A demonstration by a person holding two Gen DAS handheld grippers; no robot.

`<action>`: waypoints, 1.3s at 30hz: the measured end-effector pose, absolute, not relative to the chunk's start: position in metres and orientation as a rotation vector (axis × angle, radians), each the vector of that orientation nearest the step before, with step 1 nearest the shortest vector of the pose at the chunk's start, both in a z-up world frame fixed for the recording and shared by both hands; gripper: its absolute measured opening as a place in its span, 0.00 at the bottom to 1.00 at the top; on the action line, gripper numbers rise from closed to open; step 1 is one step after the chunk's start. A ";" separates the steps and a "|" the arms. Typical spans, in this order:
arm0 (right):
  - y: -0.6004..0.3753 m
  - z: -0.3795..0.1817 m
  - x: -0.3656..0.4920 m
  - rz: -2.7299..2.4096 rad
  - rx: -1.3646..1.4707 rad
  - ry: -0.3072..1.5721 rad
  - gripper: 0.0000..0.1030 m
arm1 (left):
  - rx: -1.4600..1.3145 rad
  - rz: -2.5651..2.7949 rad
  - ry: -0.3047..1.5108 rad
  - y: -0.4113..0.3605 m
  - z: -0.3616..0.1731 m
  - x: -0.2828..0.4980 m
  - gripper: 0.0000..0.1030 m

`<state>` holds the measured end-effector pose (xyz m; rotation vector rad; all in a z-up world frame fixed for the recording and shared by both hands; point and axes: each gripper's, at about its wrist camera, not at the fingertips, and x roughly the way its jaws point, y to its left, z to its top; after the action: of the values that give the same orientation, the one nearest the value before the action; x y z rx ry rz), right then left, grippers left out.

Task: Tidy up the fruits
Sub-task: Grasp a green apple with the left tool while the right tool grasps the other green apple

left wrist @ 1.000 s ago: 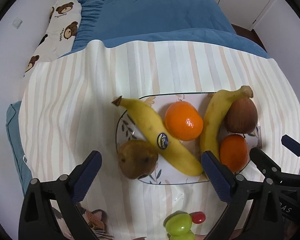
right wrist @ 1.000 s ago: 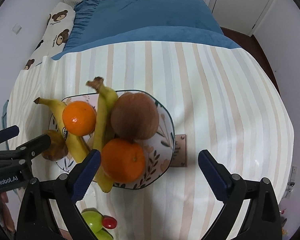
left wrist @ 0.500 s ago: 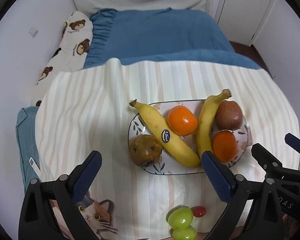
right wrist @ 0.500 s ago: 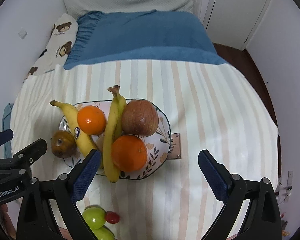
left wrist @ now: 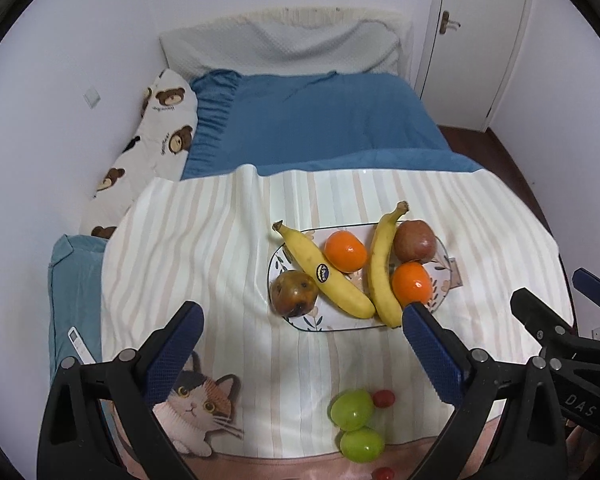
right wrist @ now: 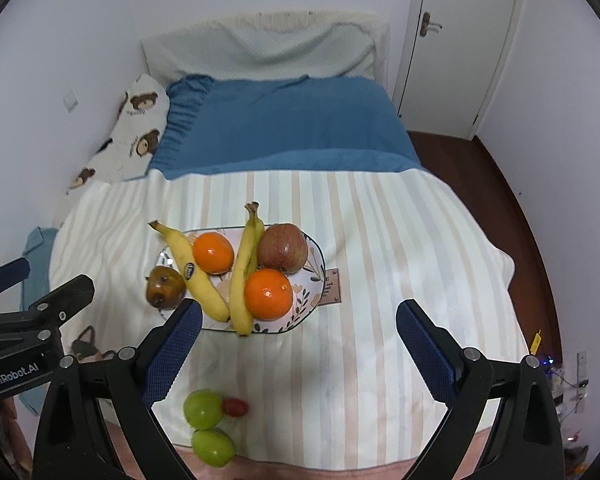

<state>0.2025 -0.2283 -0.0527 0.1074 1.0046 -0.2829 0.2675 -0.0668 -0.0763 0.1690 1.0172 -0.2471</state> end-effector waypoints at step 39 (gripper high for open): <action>-0.126 -0.294 0.122 -0.061 0.396 1.454 0.63 | 0.330 -0.048 1.379 0.009 -0.258 0.200 0.99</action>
<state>0.1223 -0.1259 -0.2943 0.3960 1.4541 -0.0612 0.1999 0.0091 -0.2579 0.3303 1.3789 -0.0481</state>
